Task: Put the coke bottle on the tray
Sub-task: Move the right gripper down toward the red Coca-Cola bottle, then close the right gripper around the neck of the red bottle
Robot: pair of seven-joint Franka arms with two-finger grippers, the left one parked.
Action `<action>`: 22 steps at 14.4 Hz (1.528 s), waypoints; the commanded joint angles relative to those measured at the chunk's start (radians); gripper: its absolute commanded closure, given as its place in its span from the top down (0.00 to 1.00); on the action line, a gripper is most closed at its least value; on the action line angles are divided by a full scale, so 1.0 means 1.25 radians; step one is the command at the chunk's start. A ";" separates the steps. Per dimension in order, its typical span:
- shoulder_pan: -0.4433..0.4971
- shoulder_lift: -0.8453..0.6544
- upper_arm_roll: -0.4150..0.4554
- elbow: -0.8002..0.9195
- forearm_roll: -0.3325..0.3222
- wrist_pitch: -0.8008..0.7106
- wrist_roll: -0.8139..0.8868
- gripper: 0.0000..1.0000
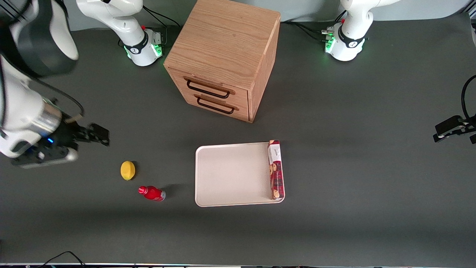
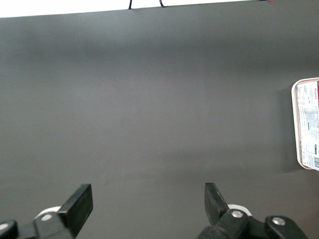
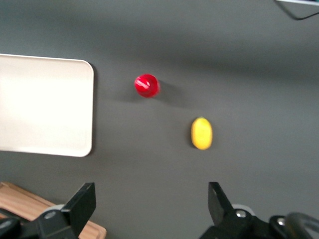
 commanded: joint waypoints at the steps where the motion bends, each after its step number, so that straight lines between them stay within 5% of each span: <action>1: 0.013 0.183 0.010 0.119 -0.012 0.061 0.043 1.00; 7: 0.034 0.318 0.012 0.119 -0.090 0.228 0.114 1.00; 12: 0.036 0.321 0.018 0.114 -0.090 0.232 0.135 0.68; 18: 0.036 0.322 0.018 0.112 -0.093 0.232 0.129 0.05; 22: 0.036 0.310 0.025 0.129 -0.118 0.186 0.125 0.00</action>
